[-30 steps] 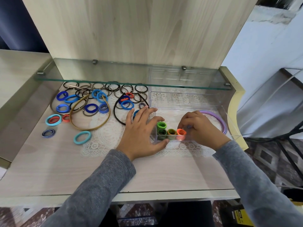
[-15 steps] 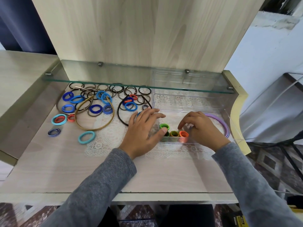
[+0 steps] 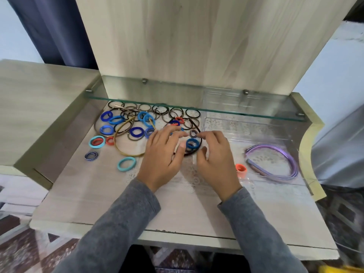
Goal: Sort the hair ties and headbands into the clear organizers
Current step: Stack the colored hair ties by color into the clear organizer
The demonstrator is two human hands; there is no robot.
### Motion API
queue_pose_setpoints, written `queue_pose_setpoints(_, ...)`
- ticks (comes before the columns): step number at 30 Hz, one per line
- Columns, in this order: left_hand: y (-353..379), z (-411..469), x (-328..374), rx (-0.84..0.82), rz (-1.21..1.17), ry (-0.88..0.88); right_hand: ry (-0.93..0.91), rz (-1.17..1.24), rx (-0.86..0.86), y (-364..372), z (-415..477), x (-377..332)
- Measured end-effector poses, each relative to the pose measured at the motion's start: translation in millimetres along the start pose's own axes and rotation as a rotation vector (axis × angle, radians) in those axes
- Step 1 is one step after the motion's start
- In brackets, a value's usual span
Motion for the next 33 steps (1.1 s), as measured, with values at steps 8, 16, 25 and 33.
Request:
queue_pose_setpoints(8, -26.6, -24.0, -38.6, 0.018, 0.344, -0.026, -0.131, -0.189, -0.07, 44.2, -8.2, -28.5)
queue_pose_setpoints(16, -53.8, -32.5, -66.3, -0.008, 0.518, -0.222, -0.028, -0.322, -0.149, 79.1, 3.8, -27.9)
queue_pose_setpoints(25, -82.7, -38.3, -99.0, 0.104, 0.471, -0.397, 0.002, -0.414, -0.127, 97.0, 27.3, -20.4)
queue_pose_setpoints(33, -75.4, -42.2, -109.2, 0.271, 0.373, -0.535, 0.035, -0.364, -0.129, 102.4, 40.6, -12.3)
Point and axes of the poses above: each hand's wrist, its own z-axis towards the middle knuckle, its own y-axis out of the palm, x = y × z, the point moved 1 cm from there along z, towards the middle knuckle, and after that the axes turned 1 degree about y, right-handed, at the moved point
